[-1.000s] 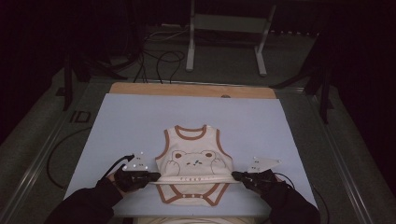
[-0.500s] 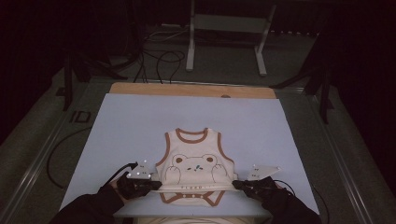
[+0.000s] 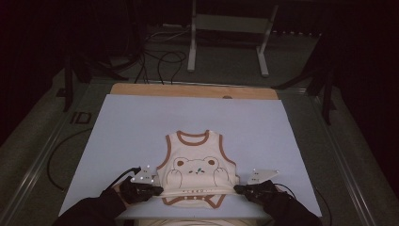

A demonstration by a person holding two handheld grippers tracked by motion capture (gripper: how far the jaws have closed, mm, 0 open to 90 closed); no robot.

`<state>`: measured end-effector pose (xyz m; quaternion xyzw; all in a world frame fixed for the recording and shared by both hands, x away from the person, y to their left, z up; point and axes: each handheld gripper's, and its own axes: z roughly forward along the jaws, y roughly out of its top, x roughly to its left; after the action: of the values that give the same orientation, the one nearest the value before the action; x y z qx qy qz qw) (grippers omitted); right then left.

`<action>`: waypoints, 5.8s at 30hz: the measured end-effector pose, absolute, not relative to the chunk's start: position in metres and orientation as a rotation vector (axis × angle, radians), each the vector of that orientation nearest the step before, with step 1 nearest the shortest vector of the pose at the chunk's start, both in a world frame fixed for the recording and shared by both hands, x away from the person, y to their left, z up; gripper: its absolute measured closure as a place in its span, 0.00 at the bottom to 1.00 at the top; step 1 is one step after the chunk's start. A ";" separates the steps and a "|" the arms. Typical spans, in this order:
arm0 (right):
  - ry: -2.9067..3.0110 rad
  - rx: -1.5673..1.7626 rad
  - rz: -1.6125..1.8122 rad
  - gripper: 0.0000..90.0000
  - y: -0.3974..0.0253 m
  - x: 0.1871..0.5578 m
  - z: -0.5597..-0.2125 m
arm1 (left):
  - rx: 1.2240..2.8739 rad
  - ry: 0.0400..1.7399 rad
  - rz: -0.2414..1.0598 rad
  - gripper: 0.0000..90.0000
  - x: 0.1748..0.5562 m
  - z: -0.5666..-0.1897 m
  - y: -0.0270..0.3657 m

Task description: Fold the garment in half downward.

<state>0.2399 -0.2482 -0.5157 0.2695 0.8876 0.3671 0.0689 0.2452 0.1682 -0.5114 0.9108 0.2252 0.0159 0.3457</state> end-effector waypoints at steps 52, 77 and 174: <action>2.548 0.813 1.279 0.10 -0.244 0.267 -0.465 | 2.241 0.559 0.047 0.01 0.265 -0.464 0.169; 2.479 0.763 1.327 0.11 -0.232 0.308 -0.432 | 2.254 0.563 0.139 0.00 0.301 -0.447 0.170; 2.703 0.796 0.989 0.43 -0.185 0.450 -0.518 | 2.343 0.696 0.205 0.36 0.432 -0.520 0.141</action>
<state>0.4499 -0.1852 -0.5177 0.2658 0.9024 0.3301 0.0775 0.4320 0.1413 -0.5197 0.8992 0.2671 0.0787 0.3375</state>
